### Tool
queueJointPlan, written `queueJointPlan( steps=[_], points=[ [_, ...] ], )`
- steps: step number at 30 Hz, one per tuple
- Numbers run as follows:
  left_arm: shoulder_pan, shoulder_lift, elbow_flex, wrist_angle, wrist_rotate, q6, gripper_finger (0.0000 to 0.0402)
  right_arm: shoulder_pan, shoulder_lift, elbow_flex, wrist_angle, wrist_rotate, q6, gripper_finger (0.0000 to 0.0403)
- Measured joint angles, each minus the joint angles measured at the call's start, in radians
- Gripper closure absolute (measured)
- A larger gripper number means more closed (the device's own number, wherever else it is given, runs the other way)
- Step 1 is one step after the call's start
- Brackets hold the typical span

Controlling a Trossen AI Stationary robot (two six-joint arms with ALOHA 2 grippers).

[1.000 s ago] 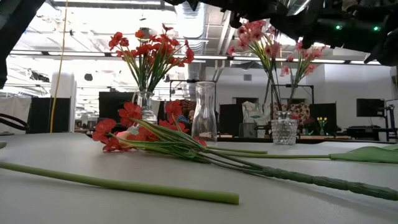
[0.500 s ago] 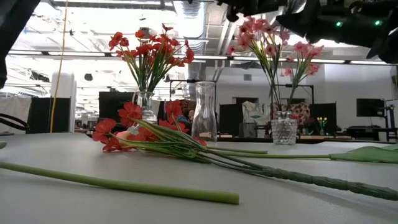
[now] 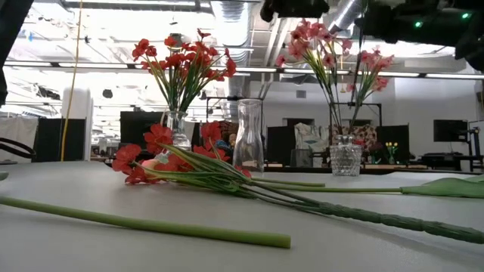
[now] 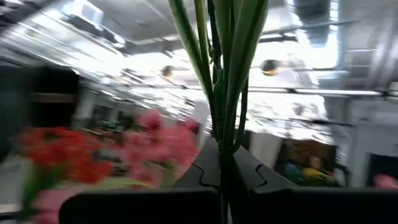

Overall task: Sort flowers into vase by color
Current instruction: Put the pink flower into the top right transparent vase

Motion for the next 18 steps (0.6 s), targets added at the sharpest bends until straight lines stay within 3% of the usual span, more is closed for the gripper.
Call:
queueJointPlan(
  steps=[6,12,18],
  points=[
    [-0.032,-0.001,0.0,-0.095,-0.001,-0.025,0.0295,-0.144,0.014,0.0,-0.01,-0.007,0.072,0.0374],
    [-0.078,-0.002,0.0,-0.151,-0.002,-0.047,0.031,-0.3,0.072,-0.011,-0.034,-0.142,0.257,0.0374],
    [-0.12,-0.002,0.0,-0.195,-0.034,-0.067,0.0319,-0.381,0.153,-0.011,-0.04,-0.188,0.335,0.0374]
  ],
)
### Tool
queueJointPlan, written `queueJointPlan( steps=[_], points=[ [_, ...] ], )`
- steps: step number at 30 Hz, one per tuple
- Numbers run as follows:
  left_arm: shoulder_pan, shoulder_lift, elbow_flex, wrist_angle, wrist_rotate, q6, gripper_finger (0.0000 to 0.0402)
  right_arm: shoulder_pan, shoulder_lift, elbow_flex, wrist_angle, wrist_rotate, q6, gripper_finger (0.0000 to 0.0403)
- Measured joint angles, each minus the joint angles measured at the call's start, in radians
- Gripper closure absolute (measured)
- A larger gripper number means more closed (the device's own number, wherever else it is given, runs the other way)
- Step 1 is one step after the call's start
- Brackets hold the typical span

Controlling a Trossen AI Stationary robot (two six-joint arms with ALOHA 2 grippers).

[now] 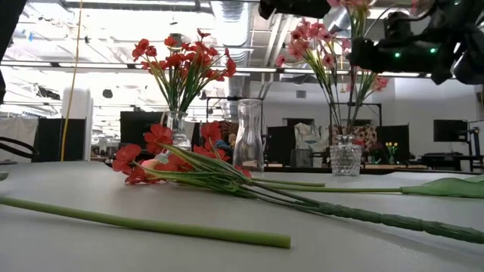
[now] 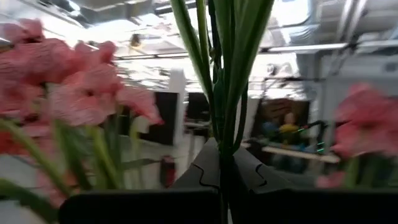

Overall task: Sort flowers into vase by color
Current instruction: Put the pink flower into the top right transparent vase

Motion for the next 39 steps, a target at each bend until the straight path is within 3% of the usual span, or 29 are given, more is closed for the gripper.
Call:
queueJointPlan(
  steps=[12,17,23,32,39],
  points=[
    [-0.055,0.0,0.0,-0.004,-0.026,-0.008,0.0319,-0.042,0.112,0.0,0.004,-0.015,0.043,0.037],
    [-0.061,0.0,0.0,-0.022,-0.058,-0.008,0.0319,-0.04,0.119,0.0,0.002,0.003,0.043,0.032],
    [-0.092,-0.023,0.0,-0.115,-0.157,-0.024,0.0319,-0.04,0.115,0.0,-0.045,0.123,0.043,0.0267],
    [-0.154,-0.082,0.0,-0.232,-0.291,-0.035,0.0319,-0.035,0.115,0.0,-0.216,0.127,0.201,0.0193],
    [-0.166,-0.208,-0.155,-0.239,-0.296,-0.114,0.0319,0.021,0.115,0.0,-0.232,0.128,0.223,0.0168]
  ],
)
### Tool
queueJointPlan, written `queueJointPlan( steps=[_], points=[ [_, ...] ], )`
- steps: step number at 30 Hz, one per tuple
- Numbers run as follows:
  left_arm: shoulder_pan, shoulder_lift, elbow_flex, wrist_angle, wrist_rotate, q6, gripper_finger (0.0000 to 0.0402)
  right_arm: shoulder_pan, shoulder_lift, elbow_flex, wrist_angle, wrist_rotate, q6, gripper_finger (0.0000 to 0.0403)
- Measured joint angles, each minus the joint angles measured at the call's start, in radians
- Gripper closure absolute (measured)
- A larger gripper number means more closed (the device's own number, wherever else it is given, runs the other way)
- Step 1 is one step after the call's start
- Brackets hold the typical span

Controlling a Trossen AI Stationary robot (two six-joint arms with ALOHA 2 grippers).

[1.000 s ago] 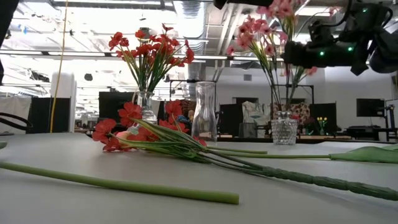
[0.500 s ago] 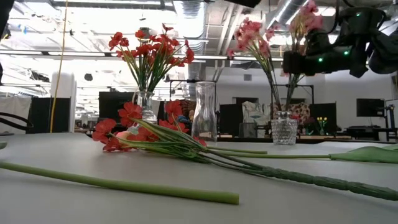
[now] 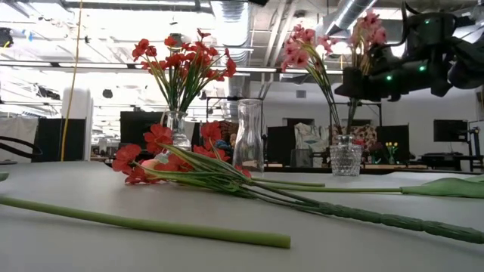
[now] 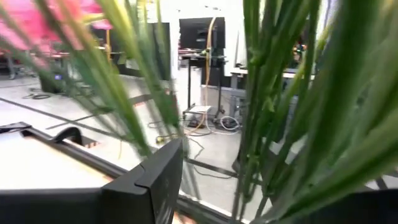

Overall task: Sort flowers into vase by color
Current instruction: Put the pink flower into the top right transparent vase

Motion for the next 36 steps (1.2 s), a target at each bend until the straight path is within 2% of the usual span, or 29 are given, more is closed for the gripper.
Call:
queueJointPlan(
  steps=[8,14,25,31,36],
  points=[
    [-0.004,-0.208,-0.307,0.051,-0.011,-0.207,0.0319,0.086,-0.022,0.0,-0.104,0.056,-0.005,0.0168],
    [-0.003,-0.312,-0.444,0.054,0.027,-0.368,0.0319,0.171,-0.078,0.0,-0.243,0.088,0.034,0.0168],
    [-0.033,-0.345,-0.49,-0.03,0.204,-0.49,0.0319,0.291,-0.177,0.0,-0.423,0.087,0.081,0.0168],
    [-0.065,-0.345,-0.49,-0.049,0.214,-0.523,0.0319,0.337,-0.219,0.0,-0.462,0.086,0.081,0.0168],
    [-0.076,-0.344,-0.49,-0.048,0.175,-0.523,0.0319,0.344,-0.26,0.0,-0.465,0.119,0.063,0.0168]
  ],
)
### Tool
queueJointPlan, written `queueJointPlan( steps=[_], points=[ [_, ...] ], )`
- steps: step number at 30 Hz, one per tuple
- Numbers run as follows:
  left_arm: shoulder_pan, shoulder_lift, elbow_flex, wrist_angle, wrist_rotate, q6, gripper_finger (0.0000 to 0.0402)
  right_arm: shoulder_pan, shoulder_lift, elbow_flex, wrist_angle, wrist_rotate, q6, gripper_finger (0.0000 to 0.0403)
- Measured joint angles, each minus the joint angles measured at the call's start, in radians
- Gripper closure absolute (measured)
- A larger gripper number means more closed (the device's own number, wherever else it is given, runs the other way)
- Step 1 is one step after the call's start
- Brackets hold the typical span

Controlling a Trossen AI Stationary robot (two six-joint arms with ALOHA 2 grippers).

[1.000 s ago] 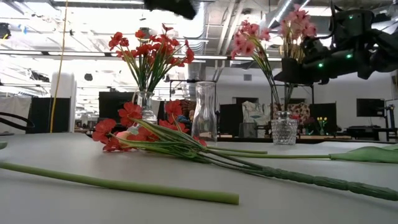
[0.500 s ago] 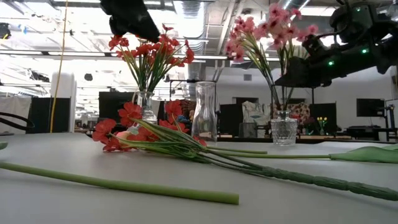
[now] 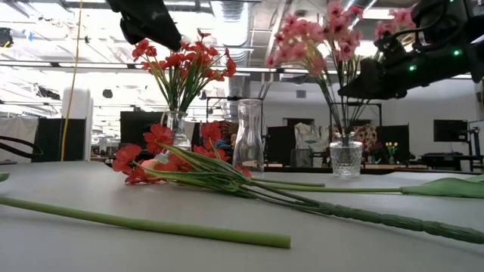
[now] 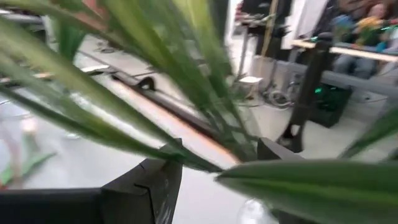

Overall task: Sort flowers into vase by color
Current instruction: Put the pink flower into the top right transparent vase

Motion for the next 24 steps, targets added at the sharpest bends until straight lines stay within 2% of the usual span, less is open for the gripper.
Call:
queueJointPlan(
  steps=[3,14,24],
  points=[
    [0.001,0.0,0.0,0.006,-0.007,0.004,0.0319,-0.01,-0.022,0.0,0.001,0.045,-0.041,0.0168],
    [0.0,0.001,0.0,0.006,-0.043,0.008,0.0319,-0.141,-0.046,0.0,0.005,0.042,-0.045,0.017],
    [0.0,0.001,0.0,0.006,-0.042,0.008,0.0319,-0.135,-0.047,0.0,0.003,0.039,-0.037,0.0174]
  ],
)
